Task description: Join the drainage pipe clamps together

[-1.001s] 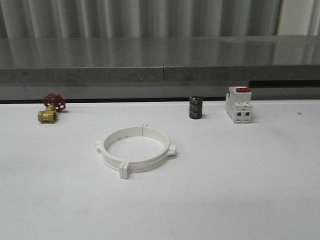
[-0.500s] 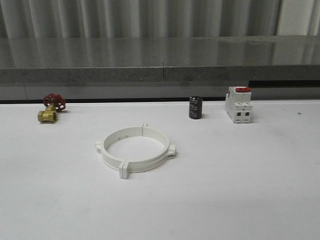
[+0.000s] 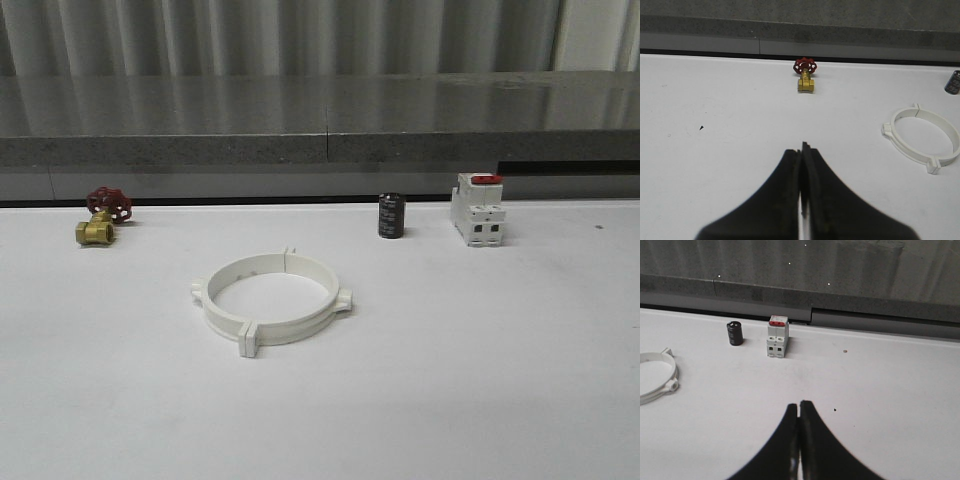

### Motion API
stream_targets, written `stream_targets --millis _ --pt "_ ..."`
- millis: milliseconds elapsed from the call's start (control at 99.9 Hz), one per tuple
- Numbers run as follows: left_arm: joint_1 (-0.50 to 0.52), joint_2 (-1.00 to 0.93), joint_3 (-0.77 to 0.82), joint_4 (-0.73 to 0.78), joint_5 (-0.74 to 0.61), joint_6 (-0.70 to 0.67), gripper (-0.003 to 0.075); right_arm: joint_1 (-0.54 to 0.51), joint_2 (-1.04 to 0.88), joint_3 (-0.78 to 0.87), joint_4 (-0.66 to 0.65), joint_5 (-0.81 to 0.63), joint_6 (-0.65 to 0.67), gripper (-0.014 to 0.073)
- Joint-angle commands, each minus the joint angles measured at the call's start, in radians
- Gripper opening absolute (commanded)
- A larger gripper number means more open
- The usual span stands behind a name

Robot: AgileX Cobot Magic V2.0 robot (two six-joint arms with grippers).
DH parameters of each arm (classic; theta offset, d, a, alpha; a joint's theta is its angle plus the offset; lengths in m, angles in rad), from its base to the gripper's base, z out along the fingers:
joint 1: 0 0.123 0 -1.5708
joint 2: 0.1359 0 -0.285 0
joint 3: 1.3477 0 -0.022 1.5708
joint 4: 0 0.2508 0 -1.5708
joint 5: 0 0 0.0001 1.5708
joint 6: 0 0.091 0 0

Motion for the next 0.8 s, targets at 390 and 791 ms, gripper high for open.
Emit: stream_targets --millis 390,791 --pt "0.002 0.011 -0.024 -0.013 -0.068 -0.003 -0.0021 -0.038 -0.142 0.227 0.067 -0.302 -0.031 -0.0067" --pt "0.002 0.011 -0.024 -0.013 -0.068 -0.003 -0.0021 -0.108 -0.142 0.319 0.106 -0.434 -0.031 -0.0067"
